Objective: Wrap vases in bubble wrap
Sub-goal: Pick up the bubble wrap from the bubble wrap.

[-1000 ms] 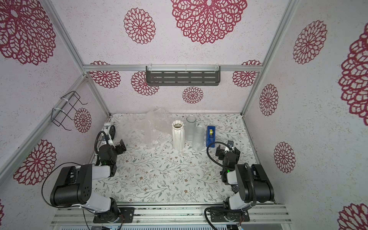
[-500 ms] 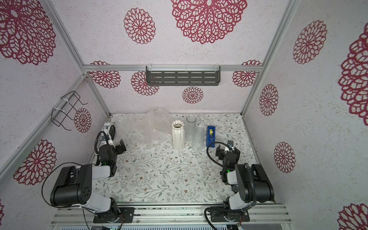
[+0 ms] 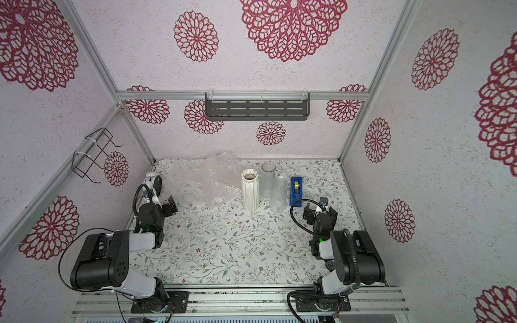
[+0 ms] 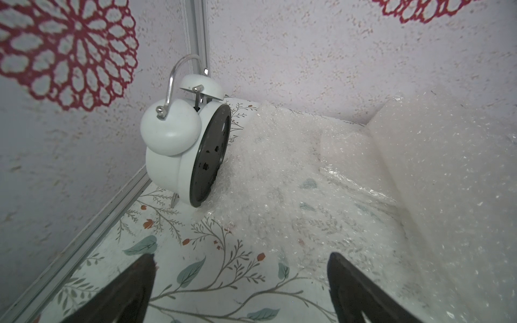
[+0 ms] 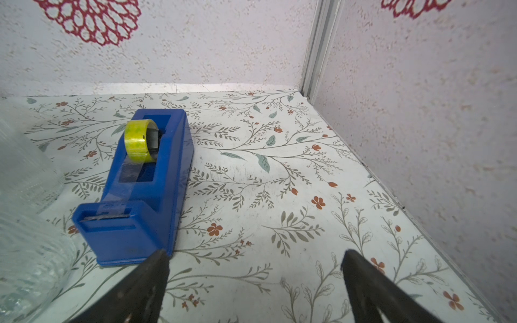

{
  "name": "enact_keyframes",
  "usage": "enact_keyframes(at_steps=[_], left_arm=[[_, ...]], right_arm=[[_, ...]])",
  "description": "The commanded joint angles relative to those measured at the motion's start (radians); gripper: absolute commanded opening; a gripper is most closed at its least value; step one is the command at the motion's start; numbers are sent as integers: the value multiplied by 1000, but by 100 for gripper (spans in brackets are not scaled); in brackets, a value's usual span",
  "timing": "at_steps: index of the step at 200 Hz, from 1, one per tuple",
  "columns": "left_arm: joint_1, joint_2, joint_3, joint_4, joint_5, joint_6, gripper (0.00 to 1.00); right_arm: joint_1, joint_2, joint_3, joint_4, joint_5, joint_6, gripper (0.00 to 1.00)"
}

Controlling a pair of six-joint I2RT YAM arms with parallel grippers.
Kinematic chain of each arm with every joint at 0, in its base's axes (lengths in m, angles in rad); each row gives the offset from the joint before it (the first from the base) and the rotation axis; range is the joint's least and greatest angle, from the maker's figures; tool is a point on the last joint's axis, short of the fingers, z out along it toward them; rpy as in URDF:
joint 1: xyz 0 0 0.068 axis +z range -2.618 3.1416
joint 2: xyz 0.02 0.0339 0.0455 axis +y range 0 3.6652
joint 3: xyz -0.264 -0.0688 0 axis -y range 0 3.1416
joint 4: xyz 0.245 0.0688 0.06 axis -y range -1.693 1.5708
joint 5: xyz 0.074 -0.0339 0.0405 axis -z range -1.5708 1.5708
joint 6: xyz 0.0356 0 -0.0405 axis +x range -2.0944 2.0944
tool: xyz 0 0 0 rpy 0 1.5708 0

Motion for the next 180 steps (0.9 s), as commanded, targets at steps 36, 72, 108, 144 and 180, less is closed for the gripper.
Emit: enact_keyframes(at_steps=[36,72,108,144,180], left_arm=[[-249,-342,66,-291,-282,162,98],[-299,-491,230,-628,-378,-175,98],[-285,-525,443,-1094,-393,-567,98],[-242,-465,421,-1048,-108,-546,98],[-353,-157,674,-1286,-64,-474,98]], right_arm=[[42,-289,19,-227,-47,-55,99],[45,-541,95,-516,-132,92,99],[43,-783,180,-823,-124,337,99],[36,-951,131,-941,-84,470,99],[36,-960,147,-1043,-115,455,99]])
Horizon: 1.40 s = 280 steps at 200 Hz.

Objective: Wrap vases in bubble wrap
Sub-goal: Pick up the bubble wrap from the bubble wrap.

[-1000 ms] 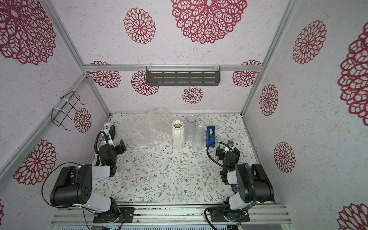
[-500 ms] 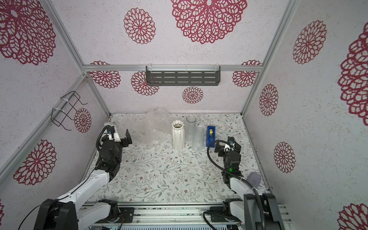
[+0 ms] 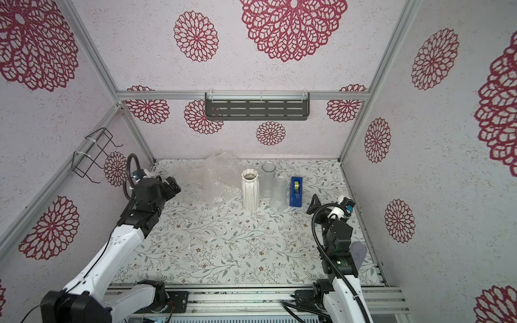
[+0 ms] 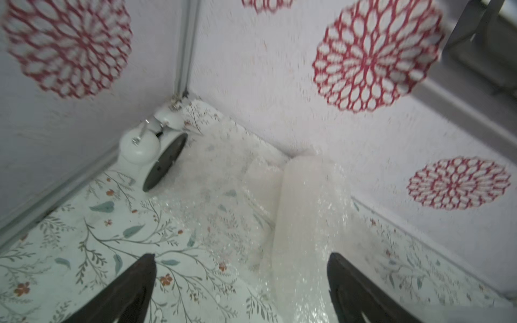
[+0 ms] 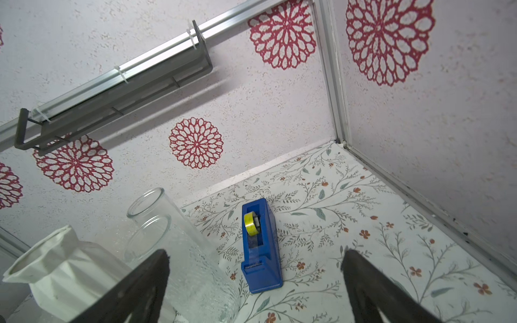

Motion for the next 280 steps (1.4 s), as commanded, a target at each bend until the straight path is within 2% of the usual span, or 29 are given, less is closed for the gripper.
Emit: enact_keyframes(at_steps=[1,20,71,92,118,134,158,177,214,226,240,257,280], left_arm=[[-81,157,139,-193,74,22,98],[-159,297,258,-275,13,40,98],[-285,604,557,-431,-34,66,98],[-312,696,662,-502,-65,61,98],[-317,780,721,-528,-67,44,100],[-317,808,746,-533,-59,36,96],[-317,842,781,-542,-51,30,84],[-317,856,801,-545,-49,25,68],[-317,831,790,-540,-65,2,25],[-317,800,761,-527,-70,-11,15],[-317,746,698,-488,-73,-30,7],[-318,615,607,-436,-64,-58,0],[-320,457,464,-352,-42,-105,0]], right_arm=[[-1,8,16,-110,-27,32,99],[1,24,14,-139,-35,30,99],[1,38,-9,-161,-45,47,99],[0,39,-19,-162,-46,45,99],[1,39,-22,-175,-41,36,99],[1,40,-22,-176,-40,36,99],[1,49,-21,-166,-55,41,99],[1,64,-18,-162,-65,39,98],[0,87,-12,-160,-95,38,96],[1,93,-8,-161,-105,38,95],[2,105,5,-170,-115,33,94],[11,119,29,-187,-125,21,92],[39,132,52,-192,-127,9,91]])
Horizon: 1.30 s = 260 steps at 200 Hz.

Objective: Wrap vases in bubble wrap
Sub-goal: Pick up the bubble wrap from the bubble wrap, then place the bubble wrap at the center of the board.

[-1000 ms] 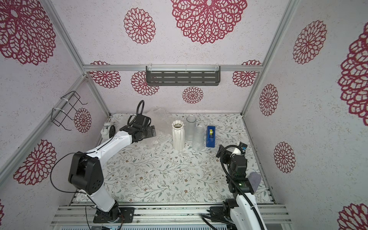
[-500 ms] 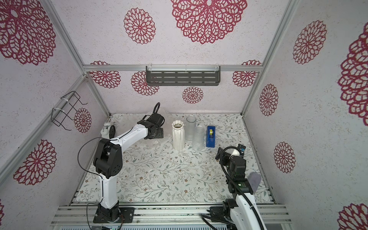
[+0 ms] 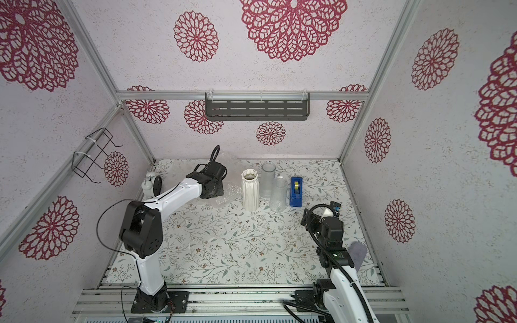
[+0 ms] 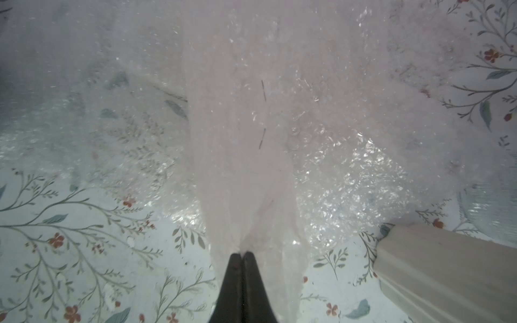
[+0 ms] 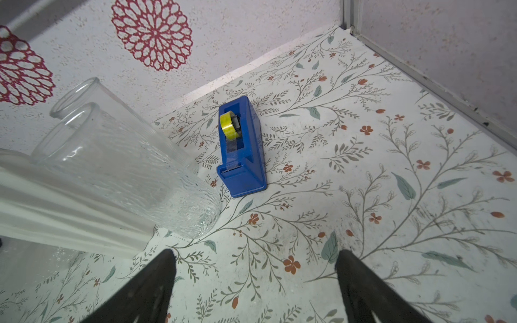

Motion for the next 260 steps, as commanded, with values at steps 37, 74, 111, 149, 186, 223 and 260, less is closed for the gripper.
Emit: enact_keyframes(at_steps=[37,74,111,149,186,223,260], left_arm=[[-26,-485,-374,253,28,-206,0],[-56,-805,-714,310,22,-423,0],[-110,-1051,-984,292,59,-691,5],[-159,-1260,-1009,-61,-35,-815,20],[-159,-1387,-924,-297,-138,-796,48],[-114,-1249,-762,-131,-205,-481,62],[113,-872,-568,74,92,-211,66]], right_arm=[[180,48,115,-5,44,-42,90],[374,111,166,41,76,-10,89],[637,288,256,87,206,-4,88],[808,578,388,135,270,4,88],[877,866,587,114,256,-15,87],[922,1074,752,75,248,-31,87],[935,1171,798,87,221,-15,86]])
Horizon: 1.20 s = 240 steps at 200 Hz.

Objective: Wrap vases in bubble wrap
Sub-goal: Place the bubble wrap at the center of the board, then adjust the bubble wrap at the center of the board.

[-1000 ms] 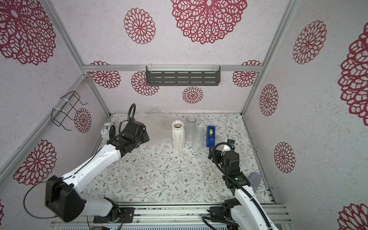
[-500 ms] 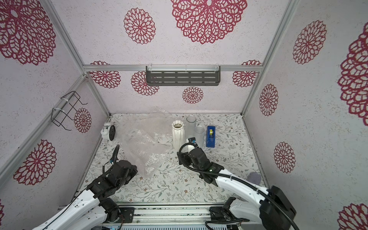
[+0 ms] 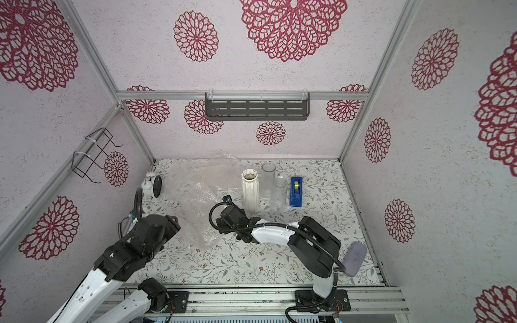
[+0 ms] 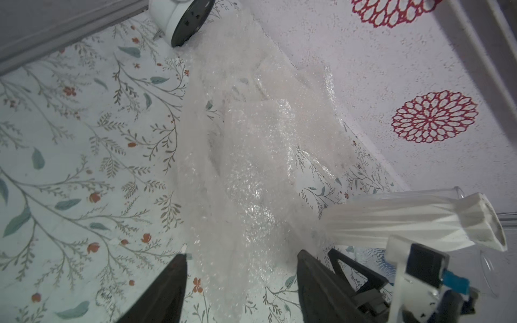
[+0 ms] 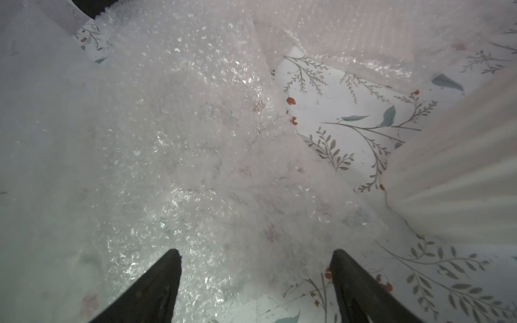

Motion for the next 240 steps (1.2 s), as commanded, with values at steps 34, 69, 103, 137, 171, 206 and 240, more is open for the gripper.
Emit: enact_keyframes(at_steps=[34,69,103,137,171,206,240], left_arm=[[288,455,128,285,435,268,67],[353,609,92,318,525,291,64],[368,569,-37,309,520,302,62],[355,420,-210,279,524,233,61],[287,247,-373,249,532,116,61],[170,72,-378,216,496,34,63],[193,41,-229,174,367,137,69]], right_arm=[[30,68,43,14,-1,16,86],[31,114,55,8,4,33,86],[12,133,79,-44,75,-10,87],[-48,171,127,-67,87,-52,87],[-103,248,238,-84,87,-118,88],[-140,284,361,-130,76,-172,88],[-127,161,327,-151,12,-159,88]])
